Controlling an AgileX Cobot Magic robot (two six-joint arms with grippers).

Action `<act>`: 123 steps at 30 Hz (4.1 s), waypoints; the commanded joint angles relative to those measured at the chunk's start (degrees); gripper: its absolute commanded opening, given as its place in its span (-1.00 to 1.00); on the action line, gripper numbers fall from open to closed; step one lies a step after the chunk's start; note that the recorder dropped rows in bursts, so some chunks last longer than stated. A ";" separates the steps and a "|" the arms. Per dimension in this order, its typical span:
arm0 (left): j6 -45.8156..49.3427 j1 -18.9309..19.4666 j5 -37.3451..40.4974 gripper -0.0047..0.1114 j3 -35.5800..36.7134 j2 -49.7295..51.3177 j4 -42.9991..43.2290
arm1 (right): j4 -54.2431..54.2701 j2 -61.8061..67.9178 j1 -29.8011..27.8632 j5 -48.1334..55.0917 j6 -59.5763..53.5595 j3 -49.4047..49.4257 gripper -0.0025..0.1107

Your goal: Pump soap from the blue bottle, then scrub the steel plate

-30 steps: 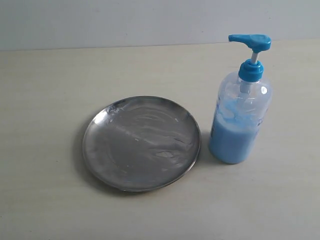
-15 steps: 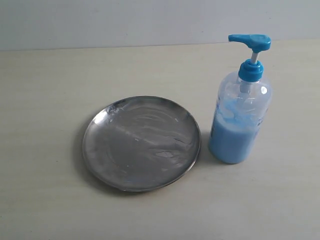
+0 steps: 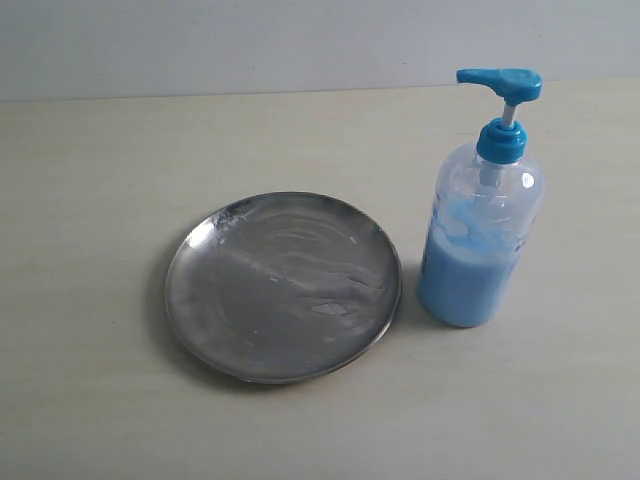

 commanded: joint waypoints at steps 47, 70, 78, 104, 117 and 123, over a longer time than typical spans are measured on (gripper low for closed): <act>0.20 0.15 -0.56 -0.92 0.18 -0.30 0.25 | -0.15 22.05 -0.29 -2.01 0.02 -26.28 -0.96; 0.20 0.15 -0.56 -0.92 0.18 -0.30 0.25 | 1.76 33.73 0.14 0.13 -0.21 -26.28 -0.96; 0.20 0.15 -0.56 -0.92 0.18 -0.30 0.25 | 1.85 38.75 0.14 0.02 -0.59 -26.16 -0.96; 0.20 0.15 -0.56 -0.92 0.18 -0.30 0.25 | 2.43 54.93 0.14 -2.06 -5.76 -21.02 -0.96; 0.20 0.15 -0.56 -0.92 0.18 -0.30 0.25 | 2.90 61.20 0.14 -21.09 3.85 -10.76 -0.96; 0.20 0.15 -0.56 -0.92 0.18 -0.30 0.25 | 2.90 61.20 0.14 -36.33 3.73 -3.03 -0.96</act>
